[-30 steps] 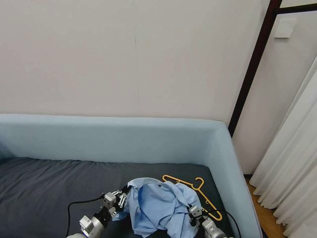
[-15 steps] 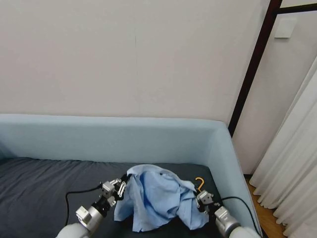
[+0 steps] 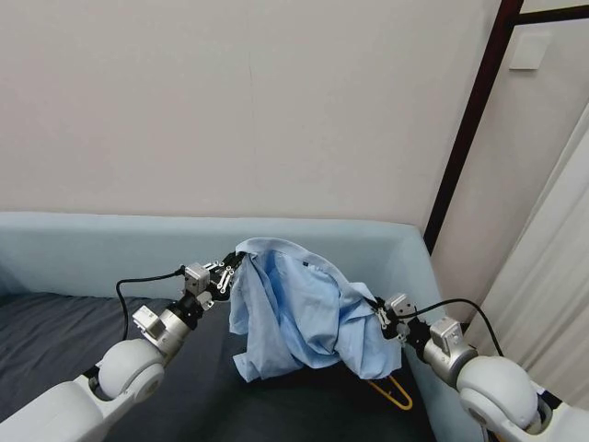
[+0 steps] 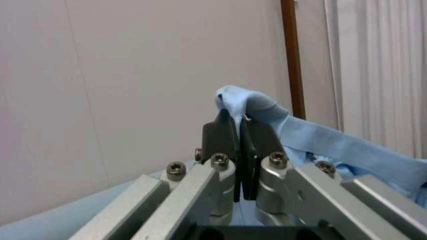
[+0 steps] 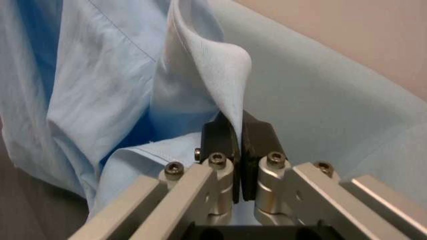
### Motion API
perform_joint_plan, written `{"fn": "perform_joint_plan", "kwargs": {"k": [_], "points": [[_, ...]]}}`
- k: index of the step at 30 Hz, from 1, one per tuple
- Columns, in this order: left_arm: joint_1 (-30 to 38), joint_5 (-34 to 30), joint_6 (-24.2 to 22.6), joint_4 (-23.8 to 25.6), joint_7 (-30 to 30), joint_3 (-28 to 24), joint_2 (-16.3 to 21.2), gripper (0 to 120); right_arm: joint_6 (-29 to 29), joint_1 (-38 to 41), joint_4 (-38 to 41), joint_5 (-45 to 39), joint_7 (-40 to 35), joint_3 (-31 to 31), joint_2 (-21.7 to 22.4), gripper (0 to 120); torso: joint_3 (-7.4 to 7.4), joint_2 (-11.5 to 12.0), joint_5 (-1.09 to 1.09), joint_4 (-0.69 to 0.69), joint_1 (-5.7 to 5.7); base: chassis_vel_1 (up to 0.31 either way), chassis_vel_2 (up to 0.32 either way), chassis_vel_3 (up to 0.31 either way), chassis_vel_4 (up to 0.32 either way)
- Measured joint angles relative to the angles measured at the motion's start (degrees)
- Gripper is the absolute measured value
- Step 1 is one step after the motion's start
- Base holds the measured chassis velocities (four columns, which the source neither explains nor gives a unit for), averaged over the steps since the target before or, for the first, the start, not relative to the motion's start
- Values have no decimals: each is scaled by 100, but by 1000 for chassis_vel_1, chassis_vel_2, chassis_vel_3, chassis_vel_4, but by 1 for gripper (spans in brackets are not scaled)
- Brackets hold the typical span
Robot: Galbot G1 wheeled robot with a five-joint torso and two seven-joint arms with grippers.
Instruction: Pick up the clothes from the sofa and hang them on the clothes hanger.
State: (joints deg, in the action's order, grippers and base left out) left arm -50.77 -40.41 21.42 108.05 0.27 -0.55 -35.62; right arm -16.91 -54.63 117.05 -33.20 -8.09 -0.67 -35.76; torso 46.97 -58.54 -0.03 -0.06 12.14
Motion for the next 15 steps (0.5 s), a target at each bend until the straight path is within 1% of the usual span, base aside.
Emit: {"fn": "perform_joint_plan", "kwargs": {"k": [7, 9, 10, 14, 15], "points": [[-152, 49, 36, 166, -19, 17, -30, 0, 13, -103, -39, 340, -50, -118, -148, 0, -1, 0, 0, -1, 0, 0, 0, 0, 0], [-236, 103, 55, 173, -28, 7, -74, 0, 28, -192, -127, 501, -49, -143, -207, 8, -1, 0, 0, -1, 0, 0, 0, 0, 0], [-236, 103, 55, 173, -28, 7, -74, 0, 28, -192, -127, 501, -49, -143, -207, 8, -1, 0, 0, -1, 0, 0, 0, 0, 0], [-440, 204, 96, 171, -63, -6, -198, 0, 216, -411, -441, 1102, 12, -213, -464, 27, -1, 0, 0, -1, -1, 0, 0, 0, 0], [-440, 204, 96, 171, -63, -6, -198, 0, 216, -411, -441, 1102, 12, -213, -464, 27, -1, 0, 0, -1, -1, 0, 0, 0, 0]]}}
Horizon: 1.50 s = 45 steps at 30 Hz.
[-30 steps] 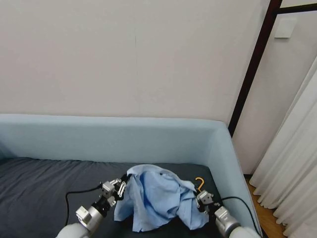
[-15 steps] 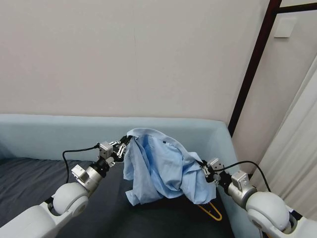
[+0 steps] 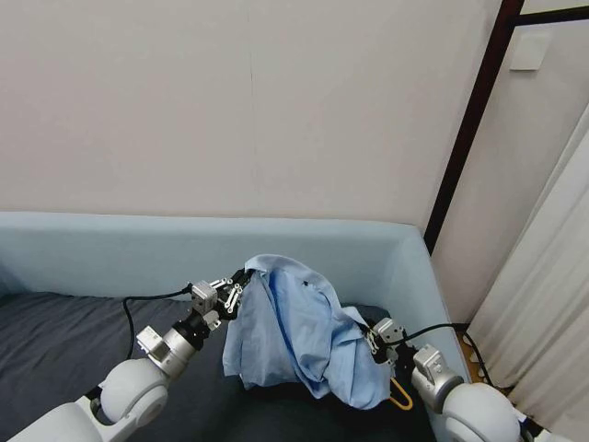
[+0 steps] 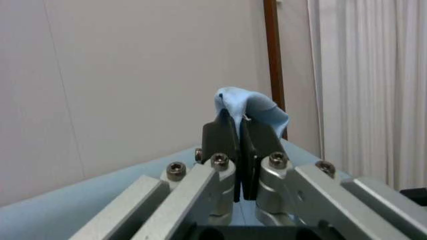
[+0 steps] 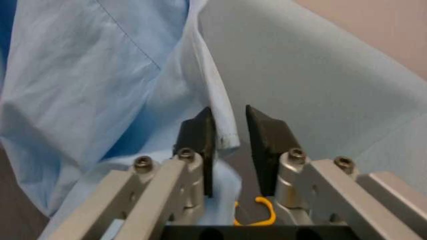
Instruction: Pick up the clothes from the sofa and hang them on the clothes hanger.
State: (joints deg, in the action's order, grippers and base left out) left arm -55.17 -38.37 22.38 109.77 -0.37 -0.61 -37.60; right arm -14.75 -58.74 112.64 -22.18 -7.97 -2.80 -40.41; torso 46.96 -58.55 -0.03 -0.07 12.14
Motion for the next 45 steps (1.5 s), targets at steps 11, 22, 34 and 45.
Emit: {"fn": "perform_joint_plan", "kwargs": {"k": [11, 22, 34, 45], "points": [[25, -36, 44, -112, -7, -10, -56, 0, 159, -37, -382, 75, 233, -218, -287, 14, 0, 0, -1, 1, 0, 0, 0, 0, 0], [-127, 102, 91, -151, -52, -30, -150, 0, 238, -636, -414, 195, 210, 69, -758, 34, 0, 0, 0, 1, 0, 0, 0, 0, 0], [-201, 107, 110, -72, -71, -30, -128, 0, 221, -415, -1111, 159, 216, 66, -1087, 55, 0, 0, 0, 1, 0, 0, 0, 0, 0], [-266, 211, 119, -116, -69, -17, -201, 0, 338, -426, -1095, -163, 218, -57, -1176, 6, 0, 0, 0, 0, 0, 0, 0, 0, 0]]}}
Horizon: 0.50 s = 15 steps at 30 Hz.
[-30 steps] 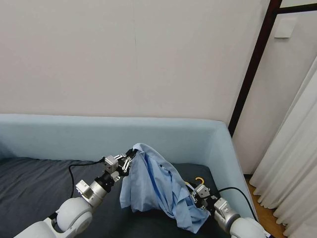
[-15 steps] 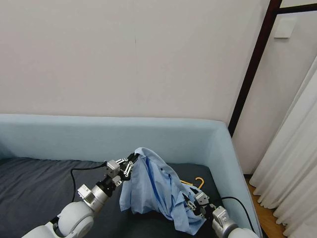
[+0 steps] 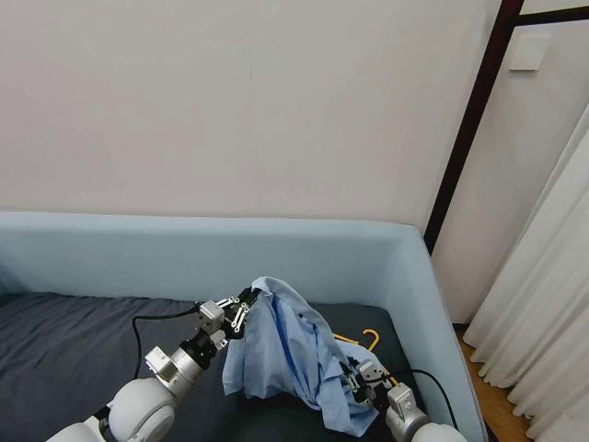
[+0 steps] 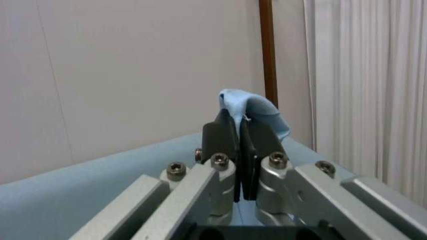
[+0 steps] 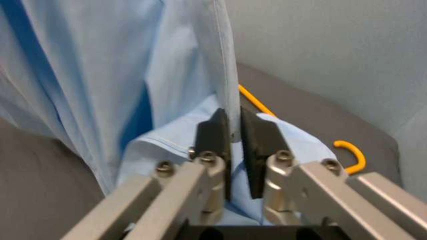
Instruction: Pick up the clothes from the sofa and hang them on the clothes hanger.
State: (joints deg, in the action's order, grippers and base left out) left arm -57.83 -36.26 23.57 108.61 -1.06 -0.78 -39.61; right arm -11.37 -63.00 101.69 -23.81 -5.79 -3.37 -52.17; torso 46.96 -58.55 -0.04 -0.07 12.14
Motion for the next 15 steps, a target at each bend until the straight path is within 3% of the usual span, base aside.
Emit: {"fn": "perform_joint_plan", "kwargs": {"k": [3, 10, 13, 15], "points": [[-23, 12, 4, 0, 0, -1, -6, 0, 0, 6, 67, -98, -5, -1, -1, 0, 0, 0, 0, 0, 0, 0, 0, 0, 0], [91, -19, 1, -59, 42, 0, -2, 0, -53, 26, 433, -518, -144, 196, 106, 0, 0, 0, 1, 1, 0, 0, 0, 0, 0], [631, -347, -248, -173, 205, -50, 159, 0, -418, 546, 1181, -1550, -492, 364, 816, 0, 0, 0, 1, 1, 0, 0, 0, 0, 0], [808, -432, -329, -223, 249, -107, 198, 0, -516, 731, 1288, -1829, -584, 387, 967, 0, 0, 0, -1, 1, 0, 0, 0, 0, 0]]}}
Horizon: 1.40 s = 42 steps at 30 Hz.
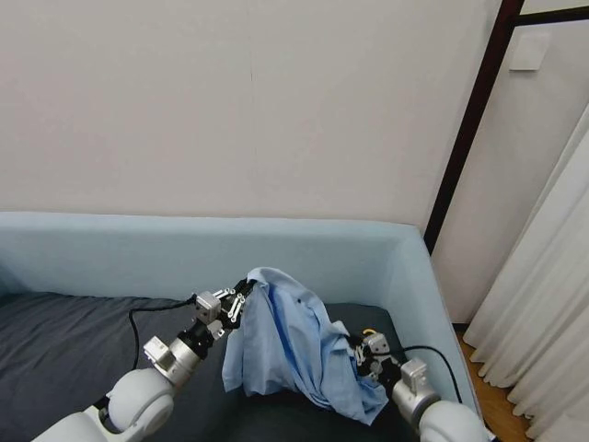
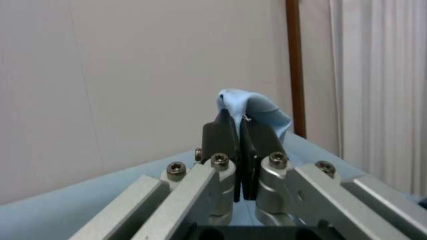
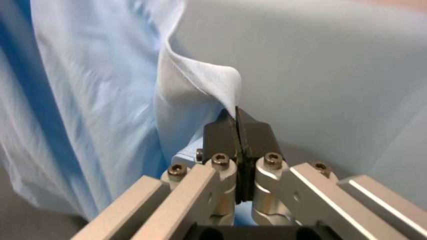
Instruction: Pick up the clothes from the sofa and hang them on the clothes hanger.
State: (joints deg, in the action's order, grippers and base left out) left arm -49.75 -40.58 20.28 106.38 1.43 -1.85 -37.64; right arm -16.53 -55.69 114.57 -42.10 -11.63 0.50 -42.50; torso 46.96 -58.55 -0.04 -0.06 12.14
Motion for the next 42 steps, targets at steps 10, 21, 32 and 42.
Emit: {"fn": "perform_joint_plan", "kwargs": {"k": [10, 21, 32, 42], "points": [[3050, -1092, -753, -1250, 408, -1810, -534, 0, -466, 3398, -387, -1419, -85, -1202, 721, 0, 3, 1, 0, -6, 1, 0, 0, 0, 0], [4827, -992, -796, -2184, 648, -2312, -774, 0, -839, 6331, -1532, -2400, -523, -2345, 215, 0, 0, 1, -2, 1, 1, 0, 0, 0, 0], [2998, -839, -1156, 69, 1373, -430, 827, 0, -1323, 6478, -58, -3614, -963, -2237, 693, 0, -2, 0, -4, 6, -1, 0, 0, 0, 0], [2275, -1295, -1724, 2017, 2047, 589, 2199, 0, -1744, 5717, 1841, -5335, -1269, -729, 1952, 0, -2, -1, 2, -4, -2, 0, 0, 0, 0]]}}
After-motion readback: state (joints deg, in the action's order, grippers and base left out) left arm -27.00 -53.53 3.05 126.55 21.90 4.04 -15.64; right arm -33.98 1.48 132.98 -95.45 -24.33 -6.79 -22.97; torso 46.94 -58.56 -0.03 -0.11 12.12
